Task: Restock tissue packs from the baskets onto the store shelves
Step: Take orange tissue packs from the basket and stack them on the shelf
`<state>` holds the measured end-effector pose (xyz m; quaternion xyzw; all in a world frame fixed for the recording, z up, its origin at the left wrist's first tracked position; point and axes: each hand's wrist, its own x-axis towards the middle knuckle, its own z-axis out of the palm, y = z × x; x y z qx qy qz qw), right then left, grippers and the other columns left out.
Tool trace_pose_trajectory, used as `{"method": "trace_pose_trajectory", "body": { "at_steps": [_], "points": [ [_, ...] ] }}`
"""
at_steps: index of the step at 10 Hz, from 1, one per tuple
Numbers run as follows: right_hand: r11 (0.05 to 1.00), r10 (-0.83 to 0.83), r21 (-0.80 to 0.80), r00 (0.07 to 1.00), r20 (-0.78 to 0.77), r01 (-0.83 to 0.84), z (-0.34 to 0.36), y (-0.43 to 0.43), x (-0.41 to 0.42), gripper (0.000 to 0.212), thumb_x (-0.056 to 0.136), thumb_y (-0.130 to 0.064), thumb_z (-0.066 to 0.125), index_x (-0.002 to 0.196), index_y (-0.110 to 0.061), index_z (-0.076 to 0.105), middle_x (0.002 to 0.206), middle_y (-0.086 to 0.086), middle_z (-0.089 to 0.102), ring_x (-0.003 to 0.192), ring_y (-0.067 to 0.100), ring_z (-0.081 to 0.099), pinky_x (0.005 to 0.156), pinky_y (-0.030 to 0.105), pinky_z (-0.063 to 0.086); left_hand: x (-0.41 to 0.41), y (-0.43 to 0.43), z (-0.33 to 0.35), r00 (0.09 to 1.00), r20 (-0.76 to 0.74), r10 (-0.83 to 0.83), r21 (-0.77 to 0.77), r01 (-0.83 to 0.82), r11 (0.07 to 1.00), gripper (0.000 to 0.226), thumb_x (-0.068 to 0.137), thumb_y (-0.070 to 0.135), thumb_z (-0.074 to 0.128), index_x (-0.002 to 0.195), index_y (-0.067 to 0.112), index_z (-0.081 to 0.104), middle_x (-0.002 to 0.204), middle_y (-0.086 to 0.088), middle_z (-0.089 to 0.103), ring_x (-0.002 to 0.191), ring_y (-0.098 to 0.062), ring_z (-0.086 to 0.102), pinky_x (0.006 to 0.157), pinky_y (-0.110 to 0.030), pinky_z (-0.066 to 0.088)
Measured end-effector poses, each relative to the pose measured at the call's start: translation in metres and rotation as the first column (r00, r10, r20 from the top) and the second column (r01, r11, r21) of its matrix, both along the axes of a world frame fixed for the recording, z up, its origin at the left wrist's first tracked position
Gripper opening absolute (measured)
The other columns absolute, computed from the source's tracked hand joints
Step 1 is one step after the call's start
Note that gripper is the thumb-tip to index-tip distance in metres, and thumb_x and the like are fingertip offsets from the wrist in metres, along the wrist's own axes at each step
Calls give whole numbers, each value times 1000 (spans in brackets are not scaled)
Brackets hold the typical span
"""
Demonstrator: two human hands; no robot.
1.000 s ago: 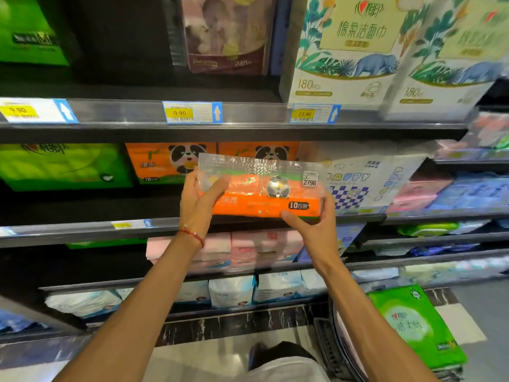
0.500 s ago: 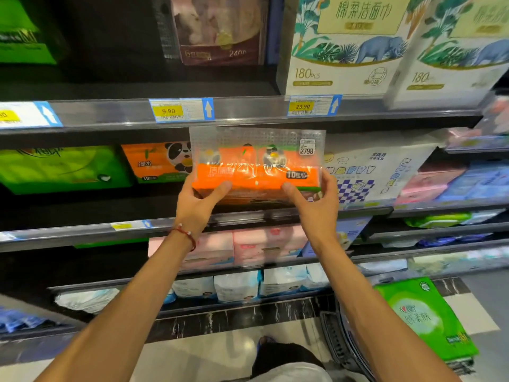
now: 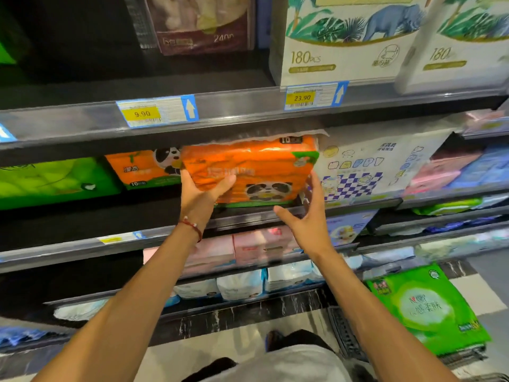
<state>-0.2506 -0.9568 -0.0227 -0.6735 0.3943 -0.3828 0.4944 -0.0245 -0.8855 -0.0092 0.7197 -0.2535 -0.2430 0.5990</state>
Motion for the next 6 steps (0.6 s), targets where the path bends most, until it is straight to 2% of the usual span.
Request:
{"method": "trace_pose_trajectory", "body": {
  "at_steps": [1, 2, 3, 4, 5, 6],
  "points": [
    [1000, -8, 3, 1000, 6, 8, 2, 0, 6, 111, 85, -22, 84, 169, -31, 13, 169, -9, 31, 155, 10, 34, 128, 49, 33, 7, -6, -5, 993, 113, -28, -34, 32, 999, 92, 72, 38, 92, 143, 6, 43, 127, 3, 61, 111, -7, 63, 96, -26, 53],
    [999, -23, 24, 1000, 16, 23, 3, 5, 7, 111, 87, -12, 83, 170, -31, 12, 170, -10, 32, 155, 12, 34, 127, 54, 33, 12, -7, -21, 993, 70, -99, -61, 104, 993, 80, 74, 21, 92, 138, 15, 43, 128, 4, 62, 112, -7, 64, 93, -25, 54],
    [999, -46, 23, 999, 4, 46, -2, 8, 9, 111, 88, -11, 83, 170, -33, 12, 168, -13, 33, 154, 10, 35, 127, 53, 33, 11, 1, -35, 981, 68, -180, -32, 182, 983, 79, 76, 9, 89, 138, 20, 41, 124, 8, 64, 109, 1, 64, 90, -17, 52],
    [999, -45, -6, 999, -18, 45, -7, 6, 15, 117, 82, -26, 84, 168, -44, 6, 170, -14, 29, 155, 12, 34, 126, 55, 34, 16, 2, -43, 971, 97, -220, -24, 223, 974, 75, 79, 11, 88, 137, 18, 42, 121, 10, 64, 99, 17, 62, 82, -4, 49],
    [999, -25, -29, 1000, -17, 25, -16, -5, 24, 122, 76, -40, 85, 166, -50, 2, 172, -14, 24, 157, 14, 31, 126, 56, 33, 23, -7, -46, 973, 115, -200, 8, 200, 980, 68, 81, 14, 86, 135, 16, 45, 119, 6, 65, 94, 16, 62, 78, -2, 47],
    [998, -54, -27, 999, 9, 54, -27, -17, 35, 115, 74, -45, 83, 167, -42, 15, 172, -13, 24, 158, 15, 29, 126, 55, 34, 32, -17, -59, 980, 103, -171, 3, 172, 985, 68, 79, 13, 88, 134, 20, 48, 121, 2, 69, 104, 1, 64, 90, -21, 51]
  ]
}}
